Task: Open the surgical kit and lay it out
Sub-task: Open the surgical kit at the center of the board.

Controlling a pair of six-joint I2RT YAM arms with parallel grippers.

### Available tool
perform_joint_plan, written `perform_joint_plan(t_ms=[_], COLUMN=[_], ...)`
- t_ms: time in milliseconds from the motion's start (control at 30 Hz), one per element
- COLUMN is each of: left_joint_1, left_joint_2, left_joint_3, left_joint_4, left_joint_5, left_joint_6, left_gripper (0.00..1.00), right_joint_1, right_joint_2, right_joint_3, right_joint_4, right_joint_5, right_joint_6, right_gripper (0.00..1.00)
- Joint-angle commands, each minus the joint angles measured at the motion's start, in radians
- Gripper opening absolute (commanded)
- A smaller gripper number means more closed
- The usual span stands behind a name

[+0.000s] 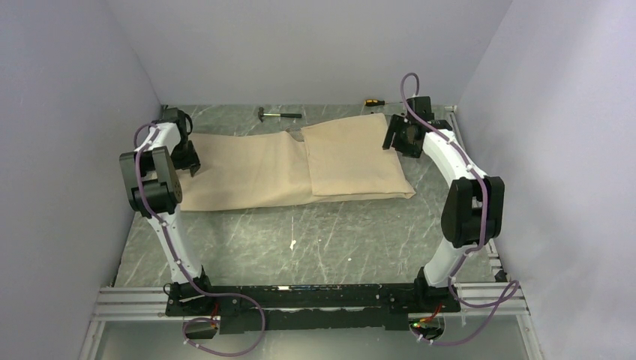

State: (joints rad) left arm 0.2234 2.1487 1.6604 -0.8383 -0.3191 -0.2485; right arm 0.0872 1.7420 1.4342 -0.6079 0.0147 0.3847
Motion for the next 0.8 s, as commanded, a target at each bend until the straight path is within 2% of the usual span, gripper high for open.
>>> perform_joint_plan(t_ms=[0,200,333,433,533,767], left_joint_1=[0.065,0.066,0.066,0.075,0.096,0.146], left_joint_2=[0.082,0.083,0.039,0.025,0.033,0.115], left_joint_3=[0.016,0.217,0.254,0.266,0.286,0.342], left_joint_4=[-0.071,-0.112,-0.092,-0.049,-0.009,0.037], left_joint_5=[-0.153,-0.010,-0.005,-0.006,0.068,0.130], left_joint_6=[0.041,0.066,0.096,0.142,0.172,0.146], left_gripper=[0.76,0.89,0.99,0.99,0.99,0.85], right_joint_1=[-0.010,-0.012,-0.012,-0.013,-0.014,-0.014], right_joint_2=[0.020,0.057,0.075,0.096,0.121,0.130], right_joint_3=[0.001,0.026,0.032,0.050,0.079,0.115], right_joint_4=[0.046,0.043,0.041,0.027,0.006,-0.023], right_joint_5=[-0.051,-0.078,-0.091,-0.085,-0.064,-0.032], right_joint_6=[-0.010,-0.030,-0.041,-0.047,-0.057,-0.065], right_gripper=[0.69,0.70,0.70,0.70,0.69,0.66])
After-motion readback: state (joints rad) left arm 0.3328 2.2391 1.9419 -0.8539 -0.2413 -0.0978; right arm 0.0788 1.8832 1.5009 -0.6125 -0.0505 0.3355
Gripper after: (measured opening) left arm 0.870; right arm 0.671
